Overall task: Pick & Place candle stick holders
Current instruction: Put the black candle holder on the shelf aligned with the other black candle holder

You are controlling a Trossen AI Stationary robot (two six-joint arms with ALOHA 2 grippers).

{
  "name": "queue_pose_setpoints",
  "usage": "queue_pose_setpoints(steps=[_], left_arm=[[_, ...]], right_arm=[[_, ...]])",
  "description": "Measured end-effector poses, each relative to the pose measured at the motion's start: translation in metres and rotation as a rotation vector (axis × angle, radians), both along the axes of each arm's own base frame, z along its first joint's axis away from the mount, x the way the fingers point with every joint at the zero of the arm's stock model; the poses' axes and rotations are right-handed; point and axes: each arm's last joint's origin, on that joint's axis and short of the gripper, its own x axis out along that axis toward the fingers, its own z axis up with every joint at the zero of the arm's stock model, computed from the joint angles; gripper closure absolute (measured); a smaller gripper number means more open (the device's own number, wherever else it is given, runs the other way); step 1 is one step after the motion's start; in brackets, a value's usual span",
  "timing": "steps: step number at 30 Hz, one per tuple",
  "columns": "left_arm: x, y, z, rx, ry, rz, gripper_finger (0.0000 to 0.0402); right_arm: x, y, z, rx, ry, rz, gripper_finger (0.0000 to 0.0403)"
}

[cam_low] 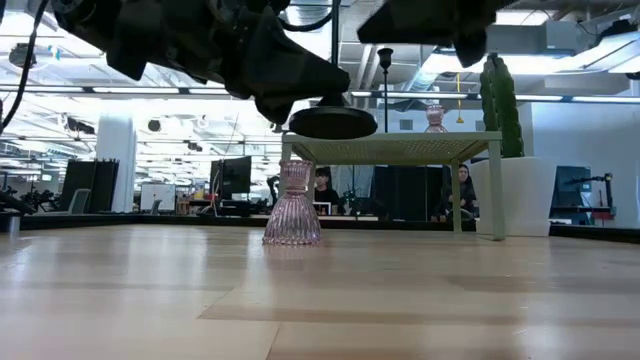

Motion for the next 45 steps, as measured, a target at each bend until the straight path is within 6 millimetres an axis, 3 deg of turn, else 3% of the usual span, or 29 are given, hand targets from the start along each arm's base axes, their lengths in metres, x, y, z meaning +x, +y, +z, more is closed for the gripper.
queue_pose_setpoints(steps=[7,19,25,31,45], left_arm=[[0.000,0.000,-0.002,0.005,0.018,0.000,0.0386],[0.000,0.000,-0.002,0.007,0.017,0.000,0.0386],[0.000,0.000,-0.001,0.006,0.008,-0.004,0.0386],[0.000,-0.001,0.000,0.007,0.002,-0.009,0.0385],[0.000,0.000,0.000,0.000,-0.001,0.007,0.0387]], right_arm=[[0.002,-0.002,0.007,0.040,-0.029,0.040,0.0386],[0.004,-0.006,0.007,0.070,-0.040,0.029,0.0260],[0.012,-0.016,0.007,0.129,-0.036,0.065,0.0222],[0.018,-0.023,0.007,0.182,-0.023,0.160,0.0222],[0.008,-0.013,-0.005,0.192,0.173,0.360,0.0255]])
